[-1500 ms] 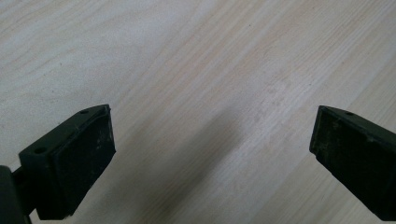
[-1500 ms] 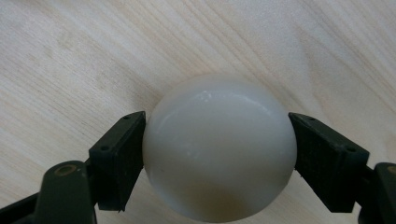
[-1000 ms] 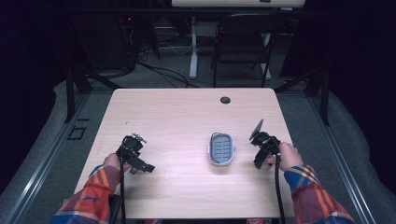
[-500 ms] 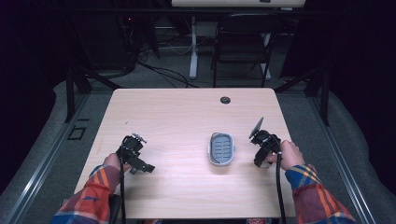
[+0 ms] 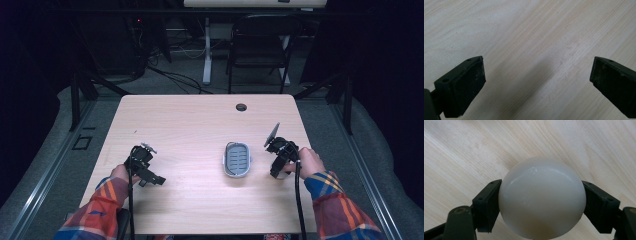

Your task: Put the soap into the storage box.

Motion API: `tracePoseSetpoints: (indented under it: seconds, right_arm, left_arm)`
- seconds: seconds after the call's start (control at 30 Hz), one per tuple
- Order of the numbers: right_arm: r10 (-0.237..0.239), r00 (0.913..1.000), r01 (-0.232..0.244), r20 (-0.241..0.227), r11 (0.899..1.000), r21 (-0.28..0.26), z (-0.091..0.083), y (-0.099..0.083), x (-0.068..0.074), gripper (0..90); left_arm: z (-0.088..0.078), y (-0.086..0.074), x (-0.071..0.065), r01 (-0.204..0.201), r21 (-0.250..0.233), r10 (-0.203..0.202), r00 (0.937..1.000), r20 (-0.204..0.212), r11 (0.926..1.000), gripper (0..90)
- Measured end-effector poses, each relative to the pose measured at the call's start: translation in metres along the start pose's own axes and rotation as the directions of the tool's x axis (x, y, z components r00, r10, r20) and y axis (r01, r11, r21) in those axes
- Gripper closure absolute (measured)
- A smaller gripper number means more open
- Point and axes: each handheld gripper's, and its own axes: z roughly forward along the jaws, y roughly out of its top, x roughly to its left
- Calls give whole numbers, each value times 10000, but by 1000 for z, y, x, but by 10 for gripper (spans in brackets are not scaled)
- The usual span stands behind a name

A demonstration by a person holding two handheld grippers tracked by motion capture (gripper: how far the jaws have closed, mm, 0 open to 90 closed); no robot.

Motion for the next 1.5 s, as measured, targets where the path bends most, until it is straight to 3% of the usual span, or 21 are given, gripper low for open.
tracePoseSetpoints:
  seconds: [0.03, 0.13, 0.43, 0.73, 1.5]
  right_arm:
    - [118, 9999, -119, -43, 9997, -210, 0, 0, 1, 226]
    - [-71, 10000, 71, 30, 10000, -4, -4, 2, 0, 226]
    - [-260, 9996, 263, 117, 9992, -309, -15, 10, 3, 226]
    - [-456, 9989, 457, 63, 9988, -163, -20, 21, 5, 226]
    - [-951, 9930, 970, 700, 9950, -238, -45, 41, 11, 226]
  left_arm:
    - [0, 0, 0, 4, -19, -4, 10000, 10, 10000, 0]
    - [0, 0, 0, 17, -50, -17, 10000, -2, 10000, 0]
    - [1, 0, 1, 85, 1, -85, 10000, 25, 10000, 0]
    - [2, 0, 1, 75, -4, -75, 10000, 35, 10000, 0]
    - [2, 1, 1, 16, -23, -16, 10000, 63, 10000, 0]
